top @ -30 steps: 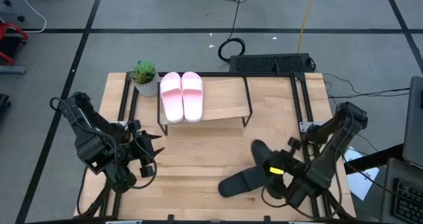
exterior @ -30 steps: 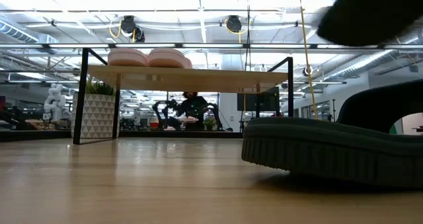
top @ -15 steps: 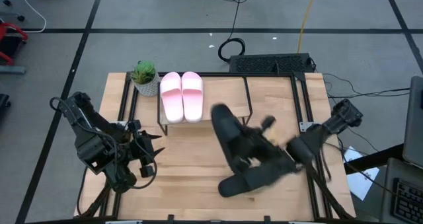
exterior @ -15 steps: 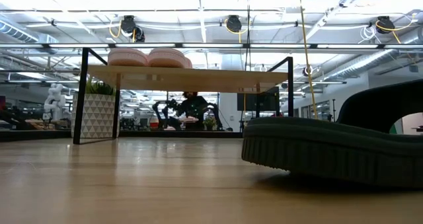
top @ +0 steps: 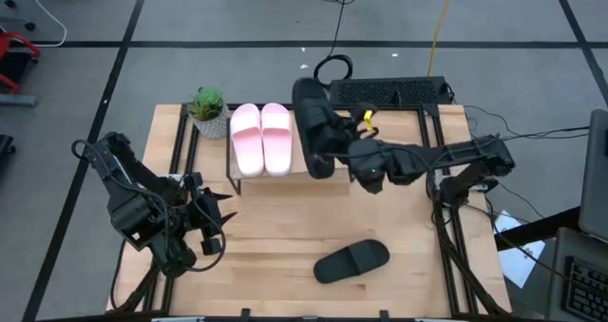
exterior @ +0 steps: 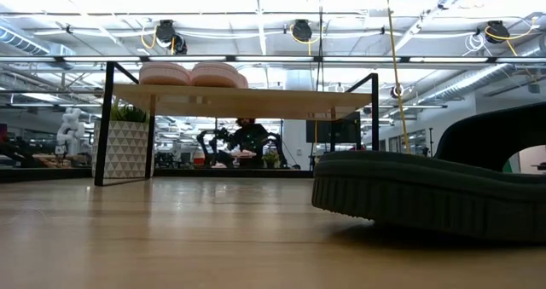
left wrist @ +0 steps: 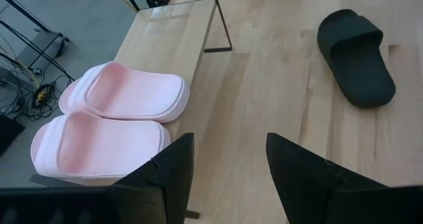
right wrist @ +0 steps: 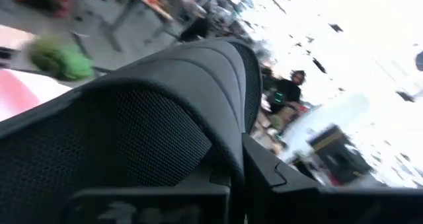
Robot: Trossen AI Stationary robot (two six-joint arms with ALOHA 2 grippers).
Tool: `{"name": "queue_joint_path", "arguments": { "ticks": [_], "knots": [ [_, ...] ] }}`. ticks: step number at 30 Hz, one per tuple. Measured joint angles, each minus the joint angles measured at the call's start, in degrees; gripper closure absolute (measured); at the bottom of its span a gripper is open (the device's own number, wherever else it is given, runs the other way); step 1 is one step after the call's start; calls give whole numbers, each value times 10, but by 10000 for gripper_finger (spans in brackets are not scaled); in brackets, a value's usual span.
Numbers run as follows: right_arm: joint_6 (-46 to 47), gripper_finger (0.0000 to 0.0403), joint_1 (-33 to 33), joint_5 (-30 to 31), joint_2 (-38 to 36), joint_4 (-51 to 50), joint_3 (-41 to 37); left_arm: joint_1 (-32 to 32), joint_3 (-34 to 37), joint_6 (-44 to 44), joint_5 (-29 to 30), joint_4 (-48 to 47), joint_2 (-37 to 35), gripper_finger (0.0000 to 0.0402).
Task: Pick and place slides into the shelf
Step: Put the right black slipper on the shelf
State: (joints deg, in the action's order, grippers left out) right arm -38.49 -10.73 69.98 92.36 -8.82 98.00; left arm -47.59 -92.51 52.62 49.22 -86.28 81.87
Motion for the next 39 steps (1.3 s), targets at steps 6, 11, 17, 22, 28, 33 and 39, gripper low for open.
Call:
{"name": "queue_joint_path", "arguments": {
  "ticks": [6,11,17,22,28,33,39],
  "knots": [
    [59,403,39,-32,0,-97,0,0,0,0,3,0,0,211],
    [98,403,74,-42,0,-151,0,0,0,0,3,0,0,211],
    [124,403,115,-57,0,-194,0,7,0,1,3,0,0,211],
    [217,403,156,-155,2,-298,0,21,0,-2,4,0,0,211],
    [240,403,187,-162,33,-343,0,38,0,-4,3,0,0,211],
    [213,403,199,-167,60,-325,0,42,0,-5,3,-1,0,211],
    [219,403,219,-192,97,-357,0,42,0,-4,-2,-1,0,211]
  ]
}}
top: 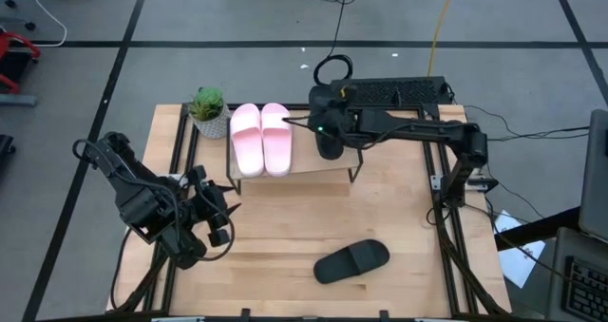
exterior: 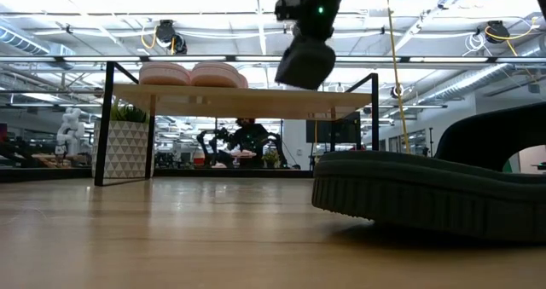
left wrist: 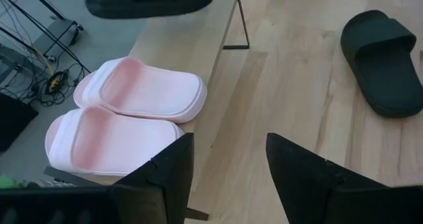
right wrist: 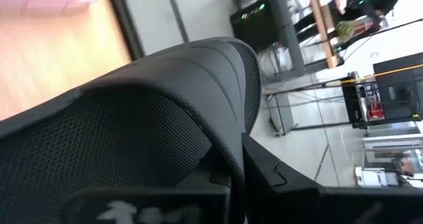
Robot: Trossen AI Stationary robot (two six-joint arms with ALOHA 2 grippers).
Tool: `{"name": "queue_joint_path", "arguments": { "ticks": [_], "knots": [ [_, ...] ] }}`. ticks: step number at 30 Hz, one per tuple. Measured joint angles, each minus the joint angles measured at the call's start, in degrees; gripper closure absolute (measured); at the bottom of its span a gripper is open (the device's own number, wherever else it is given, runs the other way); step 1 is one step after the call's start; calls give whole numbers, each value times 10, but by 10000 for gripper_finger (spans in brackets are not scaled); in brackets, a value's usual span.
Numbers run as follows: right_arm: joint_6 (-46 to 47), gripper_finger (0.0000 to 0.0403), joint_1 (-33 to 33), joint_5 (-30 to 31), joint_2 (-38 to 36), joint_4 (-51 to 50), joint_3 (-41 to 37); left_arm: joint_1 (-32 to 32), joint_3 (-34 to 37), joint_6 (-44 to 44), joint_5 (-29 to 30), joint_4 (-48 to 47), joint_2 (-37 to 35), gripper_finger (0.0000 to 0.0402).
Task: Pick and place slides into the shelf
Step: Put the right black slipper on the shelf
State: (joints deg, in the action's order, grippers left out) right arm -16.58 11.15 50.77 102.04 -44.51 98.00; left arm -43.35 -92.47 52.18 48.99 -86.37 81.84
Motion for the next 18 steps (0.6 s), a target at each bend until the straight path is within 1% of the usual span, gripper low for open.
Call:
{"name": "queue_joint_path", "arguments": {
  "ticks": [5,12,15,18],
  "knots": [
    [18,403,10,-1,23,-34,0,0,0,0,0,0,0,210],
    [43,403,16,-2,22,-79,0,0,0,0,0,0,0,211],
    [65,403,16,-19,20,-107,0,0,0,0,0,0,0,211],
    [75,403,15,-15,20,-127,0,0,0,0,0,0,0,211]
  ]
}}
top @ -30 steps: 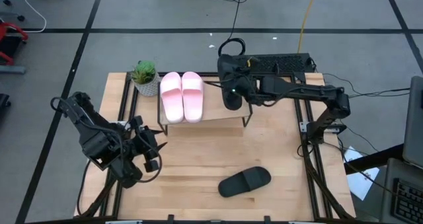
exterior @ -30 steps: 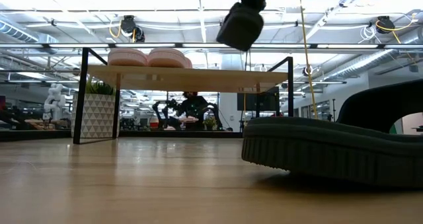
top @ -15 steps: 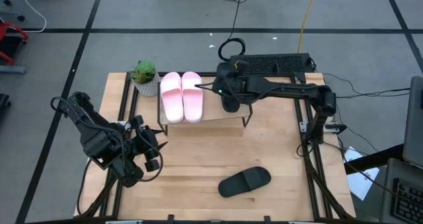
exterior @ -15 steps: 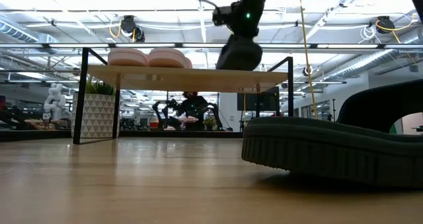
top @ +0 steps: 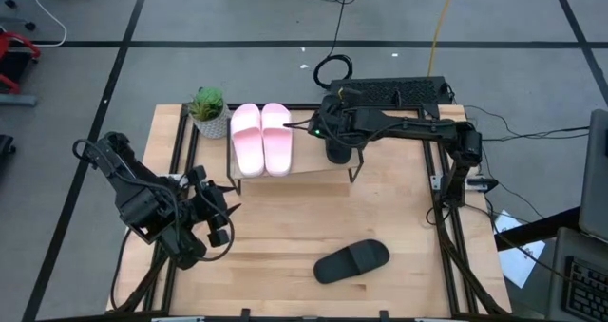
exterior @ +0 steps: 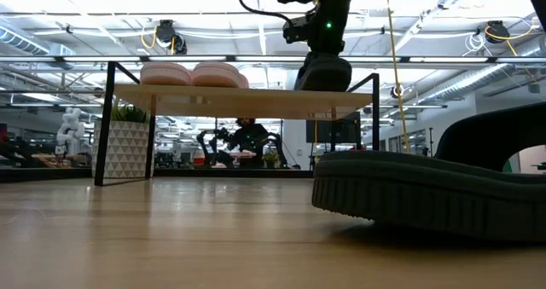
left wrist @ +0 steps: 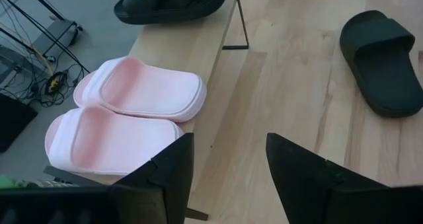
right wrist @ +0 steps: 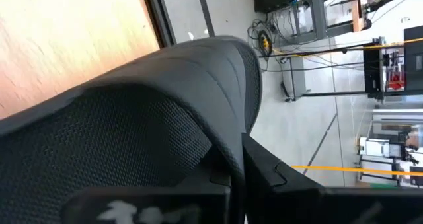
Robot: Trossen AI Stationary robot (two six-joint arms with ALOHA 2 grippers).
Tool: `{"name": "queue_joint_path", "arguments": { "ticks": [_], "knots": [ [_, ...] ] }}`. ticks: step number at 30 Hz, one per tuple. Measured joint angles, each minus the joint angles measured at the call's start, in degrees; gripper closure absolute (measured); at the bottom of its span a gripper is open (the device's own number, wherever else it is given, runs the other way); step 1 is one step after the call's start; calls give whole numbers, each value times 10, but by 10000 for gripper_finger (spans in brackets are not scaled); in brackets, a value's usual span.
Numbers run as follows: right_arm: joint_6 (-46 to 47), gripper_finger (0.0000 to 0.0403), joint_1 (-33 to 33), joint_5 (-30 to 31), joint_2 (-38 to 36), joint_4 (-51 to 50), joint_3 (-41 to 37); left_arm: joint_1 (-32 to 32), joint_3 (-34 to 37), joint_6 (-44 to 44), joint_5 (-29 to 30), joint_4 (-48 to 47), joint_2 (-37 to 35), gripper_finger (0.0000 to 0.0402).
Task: Pick and place slides into the shelf
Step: Put the right black slipper on the shelf
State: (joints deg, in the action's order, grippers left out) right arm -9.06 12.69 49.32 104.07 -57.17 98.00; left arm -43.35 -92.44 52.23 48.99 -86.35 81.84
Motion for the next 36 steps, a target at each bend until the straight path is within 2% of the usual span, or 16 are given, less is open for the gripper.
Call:
{"name": "queue_joint_path", "arguments": {
  "ticks": [15,24,28,36],
  "knots": [
    [1,403,-12,1,0,-5,0,0,0,0,0,0,0,211],
    [7,403,-16,7,-1,0,-30,0,0,1,0,0,0,211],
    [7,403,-16,30,0,-1,-49,0,0,1,0,0,0,211],
    [1,403,-16,32,-2,7,-54,0,0,1,0,0,0,211]
  ]
}}
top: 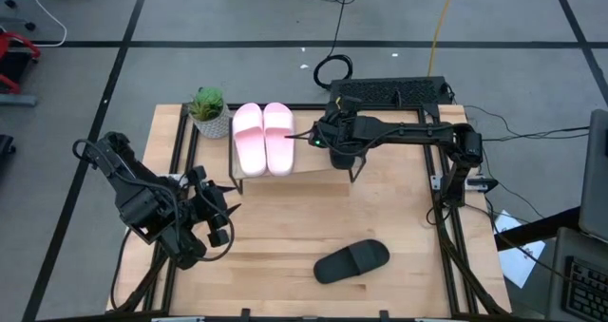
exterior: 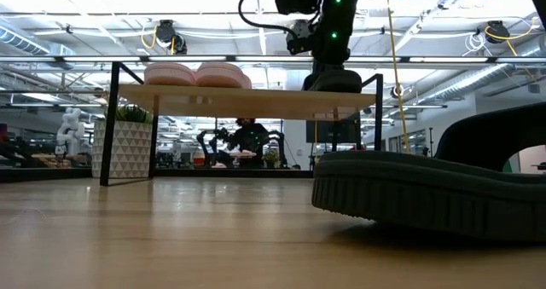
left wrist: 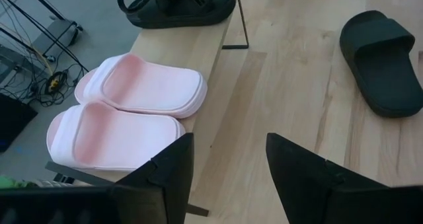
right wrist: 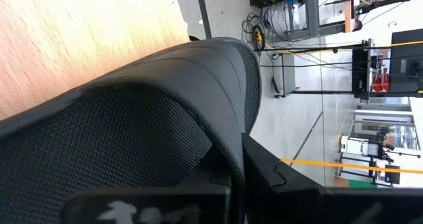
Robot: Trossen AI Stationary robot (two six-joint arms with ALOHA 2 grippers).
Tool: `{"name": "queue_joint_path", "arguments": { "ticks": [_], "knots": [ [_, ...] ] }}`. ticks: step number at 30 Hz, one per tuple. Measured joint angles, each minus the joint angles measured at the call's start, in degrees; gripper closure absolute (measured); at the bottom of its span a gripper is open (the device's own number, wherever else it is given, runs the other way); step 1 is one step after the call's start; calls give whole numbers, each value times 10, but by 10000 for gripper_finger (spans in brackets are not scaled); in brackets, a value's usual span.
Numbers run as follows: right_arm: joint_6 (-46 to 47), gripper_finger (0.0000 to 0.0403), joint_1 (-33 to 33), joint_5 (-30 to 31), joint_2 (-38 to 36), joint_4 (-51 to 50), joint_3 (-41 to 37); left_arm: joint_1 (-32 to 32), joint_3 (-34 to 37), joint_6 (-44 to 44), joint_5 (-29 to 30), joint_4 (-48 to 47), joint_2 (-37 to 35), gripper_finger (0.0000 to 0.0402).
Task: Pick and place slides into the shelf
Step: Put the right black slipper on the shelf, then put the black slipper on the shelf
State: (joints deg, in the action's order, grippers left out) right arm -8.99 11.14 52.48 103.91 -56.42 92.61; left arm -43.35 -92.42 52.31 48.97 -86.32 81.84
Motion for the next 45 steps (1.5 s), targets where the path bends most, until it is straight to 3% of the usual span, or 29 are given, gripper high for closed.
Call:
{"name": "queue_joint_path", "arguments": {
  "ticks": [8,45],
  "knots": [
    [-17,400,0,-2,-1,7,0,0,0,0,0,0,0,211],
    [-54,258,-44,-3,-3,4,0,0,0,0,0,0,0,211]
  ]
}}
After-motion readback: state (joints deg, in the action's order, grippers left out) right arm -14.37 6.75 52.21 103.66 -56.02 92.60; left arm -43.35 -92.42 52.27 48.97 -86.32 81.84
